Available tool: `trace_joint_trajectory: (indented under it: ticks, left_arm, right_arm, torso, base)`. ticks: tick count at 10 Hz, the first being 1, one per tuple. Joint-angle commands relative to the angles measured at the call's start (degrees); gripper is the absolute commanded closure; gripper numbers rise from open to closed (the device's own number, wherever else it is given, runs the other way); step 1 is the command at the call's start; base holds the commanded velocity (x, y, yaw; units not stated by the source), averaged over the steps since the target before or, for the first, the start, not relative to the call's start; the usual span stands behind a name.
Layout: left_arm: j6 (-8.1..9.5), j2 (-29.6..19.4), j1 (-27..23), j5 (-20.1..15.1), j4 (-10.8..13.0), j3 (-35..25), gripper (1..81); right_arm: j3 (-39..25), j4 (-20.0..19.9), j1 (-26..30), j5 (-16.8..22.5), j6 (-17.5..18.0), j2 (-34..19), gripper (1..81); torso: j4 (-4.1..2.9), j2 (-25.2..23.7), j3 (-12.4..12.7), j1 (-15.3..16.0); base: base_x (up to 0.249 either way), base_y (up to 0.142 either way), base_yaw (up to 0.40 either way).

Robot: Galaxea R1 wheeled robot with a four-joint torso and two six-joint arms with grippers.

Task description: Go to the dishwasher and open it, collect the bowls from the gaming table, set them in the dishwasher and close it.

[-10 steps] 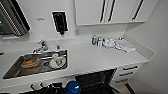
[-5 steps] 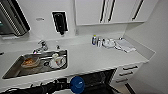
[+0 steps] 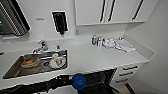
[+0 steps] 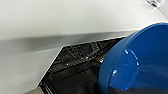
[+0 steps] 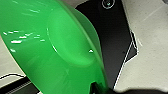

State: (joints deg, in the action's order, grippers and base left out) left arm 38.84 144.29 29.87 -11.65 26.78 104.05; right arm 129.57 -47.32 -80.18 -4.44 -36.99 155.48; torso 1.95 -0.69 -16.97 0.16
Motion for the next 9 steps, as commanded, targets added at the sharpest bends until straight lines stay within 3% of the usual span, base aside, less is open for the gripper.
trace_joint_trajectory:
  ticks: [1, 9]
  left_arm:
    - [0.01, 0.1, -8.1, -1.3, 0.1, -0.2, 81.1]
    - [-0.08, 6.3, -9.5, -3.2, 0.5, 2.7, 81.1]
  right_arm:
    - [-0.2, -0.1, 1.5, 4.9, 0.0, -0.8, 81.1]
    - [0.1, -0.3, 1.6, 5.0, 0.0, -0.6, 81.1]
  torso:
    - [0.00, 0.0, 0.0, 0.0]
    - [0.00, 0.0, 0.0, 0.0]
  base:
    - [0.000, 0.000, 0.000]
    - [0.000, 0.000, 0.000]
